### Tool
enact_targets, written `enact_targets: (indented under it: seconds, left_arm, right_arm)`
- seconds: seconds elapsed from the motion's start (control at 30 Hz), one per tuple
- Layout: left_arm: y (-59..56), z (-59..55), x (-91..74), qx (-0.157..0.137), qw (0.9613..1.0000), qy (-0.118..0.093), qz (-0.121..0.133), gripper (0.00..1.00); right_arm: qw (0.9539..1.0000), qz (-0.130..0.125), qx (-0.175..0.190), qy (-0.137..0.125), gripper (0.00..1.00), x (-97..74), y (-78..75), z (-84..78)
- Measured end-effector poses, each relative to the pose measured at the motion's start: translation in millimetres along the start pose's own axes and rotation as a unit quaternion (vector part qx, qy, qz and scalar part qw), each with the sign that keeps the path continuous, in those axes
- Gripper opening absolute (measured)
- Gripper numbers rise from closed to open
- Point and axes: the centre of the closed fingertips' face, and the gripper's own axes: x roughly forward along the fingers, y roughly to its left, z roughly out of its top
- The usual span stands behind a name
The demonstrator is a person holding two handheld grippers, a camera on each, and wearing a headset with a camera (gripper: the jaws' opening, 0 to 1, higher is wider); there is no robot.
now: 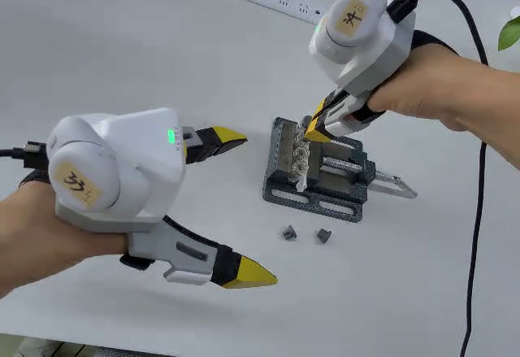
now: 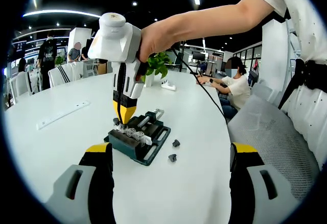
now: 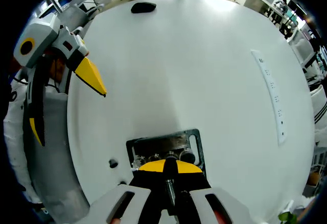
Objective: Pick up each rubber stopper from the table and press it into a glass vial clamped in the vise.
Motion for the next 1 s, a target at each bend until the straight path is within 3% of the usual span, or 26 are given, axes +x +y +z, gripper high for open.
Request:
enact_targets:
  seconds: [0.77, 1.0]
  left_arm:
    - [0.6, -0.3, -1.4, -0.002, 1.0000, 0.000, 0.002, 0.95]
    - [0.0, 0.7, -0.7, -0.001, 1.0000, -0.001, 0.001, 0.95]
  right_arm:
    - [1.0000, 0.001, -0.001, 0.009, 0.00, -0.8, 3.1, -1.9]
    - [0.9999, 0.010, 0.008, 0.000, 0.00, -0.6, 1.7, -3.1]
